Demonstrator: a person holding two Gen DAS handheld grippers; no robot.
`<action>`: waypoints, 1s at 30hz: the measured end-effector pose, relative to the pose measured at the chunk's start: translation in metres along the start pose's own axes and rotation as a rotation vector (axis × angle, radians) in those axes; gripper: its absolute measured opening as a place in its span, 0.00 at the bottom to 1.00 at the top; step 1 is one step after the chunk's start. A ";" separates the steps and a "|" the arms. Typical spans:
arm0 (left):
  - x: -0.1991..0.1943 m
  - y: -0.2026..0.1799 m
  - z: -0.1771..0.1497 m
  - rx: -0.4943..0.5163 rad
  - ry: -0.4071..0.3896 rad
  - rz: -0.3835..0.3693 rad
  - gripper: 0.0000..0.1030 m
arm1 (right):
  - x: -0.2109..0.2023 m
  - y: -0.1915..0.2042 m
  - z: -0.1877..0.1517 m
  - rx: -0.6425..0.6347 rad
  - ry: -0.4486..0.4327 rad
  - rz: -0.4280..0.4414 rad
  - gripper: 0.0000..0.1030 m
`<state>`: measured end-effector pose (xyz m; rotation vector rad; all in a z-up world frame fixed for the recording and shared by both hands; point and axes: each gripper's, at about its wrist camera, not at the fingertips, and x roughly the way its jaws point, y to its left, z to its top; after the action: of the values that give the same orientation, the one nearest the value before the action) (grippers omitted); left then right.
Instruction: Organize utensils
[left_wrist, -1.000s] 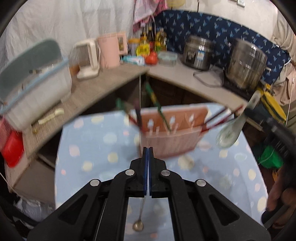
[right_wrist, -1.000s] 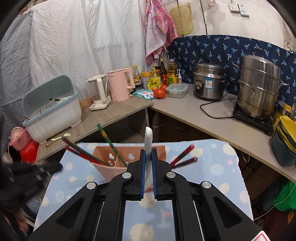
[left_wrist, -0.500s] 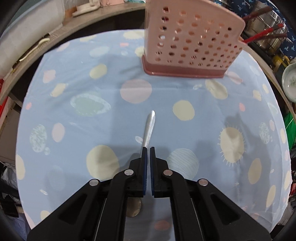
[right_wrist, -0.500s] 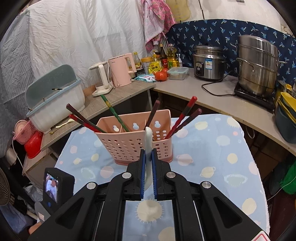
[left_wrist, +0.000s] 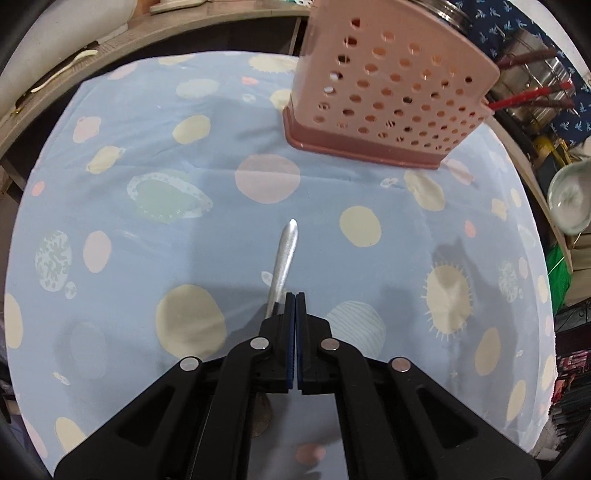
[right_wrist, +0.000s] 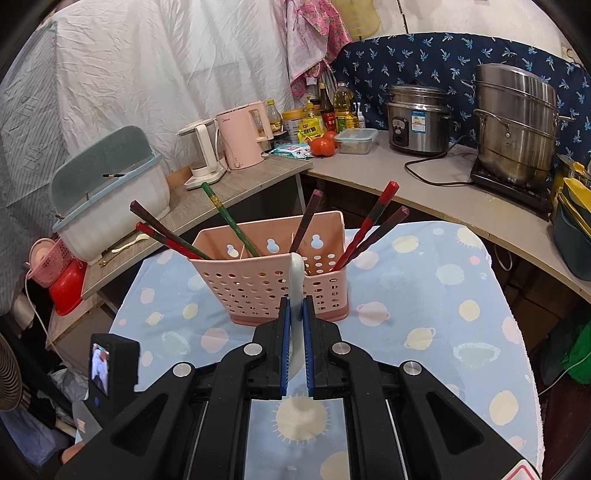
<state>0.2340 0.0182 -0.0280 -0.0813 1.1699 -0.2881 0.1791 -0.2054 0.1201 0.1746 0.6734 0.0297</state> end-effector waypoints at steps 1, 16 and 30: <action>-0.004 0.001 0.001 -0.002 -0.007 -0.003 0.00 | 0.000 0.000 0.000 -0.001 0.001 0.000 0.07; 0.025 -0.020 0.029 0.074 0.021 0.068 0.23 | 0.007 0.006 -0.005 -0.002 0.015 0.007 0.07; -0.010 -0.004 0.018 0.026 -0.021 -0.026 0.00 | 0.005 0.002 -0.007 0.008 0.019 0.006 0.07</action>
<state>0.2458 0.0152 -0.0116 -0.0761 1.1447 -0.3243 0.1789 -0.2023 0.1116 0.1843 0.6924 0.0346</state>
